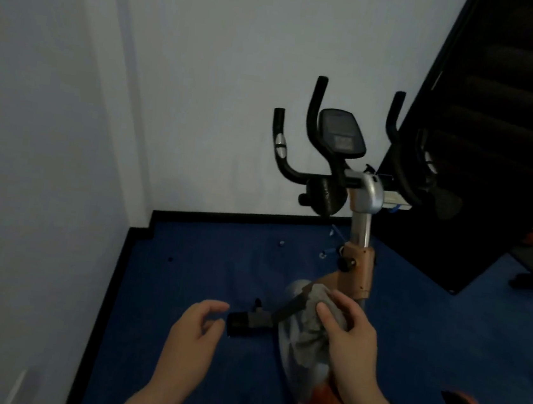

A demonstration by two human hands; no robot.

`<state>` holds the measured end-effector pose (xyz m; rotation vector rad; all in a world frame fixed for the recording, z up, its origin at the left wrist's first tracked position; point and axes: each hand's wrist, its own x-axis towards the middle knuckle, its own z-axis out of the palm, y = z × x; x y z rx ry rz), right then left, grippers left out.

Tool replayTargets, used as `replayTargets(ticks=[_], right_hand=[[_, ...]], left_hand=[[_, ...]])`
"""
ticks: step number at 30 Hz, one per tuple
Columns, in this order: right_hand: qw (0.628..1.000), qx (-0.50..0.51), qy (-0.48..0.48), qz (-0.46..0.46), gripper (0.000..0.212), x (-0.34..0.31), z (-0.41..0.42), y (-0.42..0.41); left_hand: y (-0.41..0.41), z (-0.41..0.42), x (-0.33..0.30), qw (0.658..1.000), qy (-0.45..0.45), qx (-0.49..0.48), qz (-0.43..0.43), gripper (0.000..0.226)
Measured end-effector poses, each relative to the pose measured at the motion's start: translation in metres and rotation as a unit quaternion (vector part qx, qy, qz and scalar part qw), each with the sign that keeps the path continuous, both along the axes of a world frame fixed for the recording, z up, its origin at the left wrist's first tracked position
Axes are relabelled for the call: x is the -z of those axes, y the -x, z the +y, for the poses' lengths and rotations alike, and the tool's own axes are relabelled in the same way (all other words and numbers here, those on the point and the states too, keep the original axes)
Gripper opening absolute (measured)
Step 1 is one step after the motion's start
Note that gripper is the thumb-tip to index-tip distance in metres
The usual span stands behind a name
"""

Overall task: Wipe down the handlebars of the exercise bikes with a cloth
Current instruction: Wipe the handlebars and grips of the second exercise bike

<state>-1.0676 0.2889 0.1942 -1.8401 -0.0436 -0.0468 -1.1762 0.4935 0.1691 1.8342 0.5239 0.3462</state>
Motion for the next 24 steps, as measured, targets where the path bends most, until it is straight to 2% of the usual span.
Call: replayTargets(ticks=[3, 8, 12, 15, 20, 22, 24], right_hand=[[0.999, 0.011, -0.015, -0.030, 0.035, -0.014, 0.001, -0.056], [0.988, -0.049, 0.031, -0.141, 0.032, -0.047, 0.014, -0.154], [0.967, -0.095, 0.088, -0.219, 0.030, -0.076, 0.057, -0.232], [0.959, -0.153, 0.117, -0.208, 0.031, -0.067, 0.093, -0.250], [0.952, -0.115, 0.106, -0.264, 0.026, -0.031, 0.082, -0.240], [0.933, -0.139, 0.156, -0.292, 0.026, -0.038, 0.069, -0.250], [0.920, -0.121, 0.203, -0.312, 0.027, -0.052, 0.073, -0.265]], left_hand=[[-0.067, 0.001, -0.017, 0.999, -0.015, 0.010, -0.027, 0.025], [-0.177, -0.003, -0.046, 0.998, -0.017, 0.013, -0.054, 0.024], [-0.237, -0.003, -0.061, 0.997, -0.002, -0.007, -0.076, 0.026], [-0.261, -0.002, -0.063, 0.996, 0.022, -0.021, -0.086, 0.028], [-0.292, 0.009, -0.059, 0.993, 0.050, -0.044, -0.094, 0.029], [-0.301, 0.011, -0.060, 0.994, 0.048, -0.031, -0.093, 0.029], [-0.314, 0.014, -0.065, 0.993, 0.048, -0.023, -0.101, 0.028]])
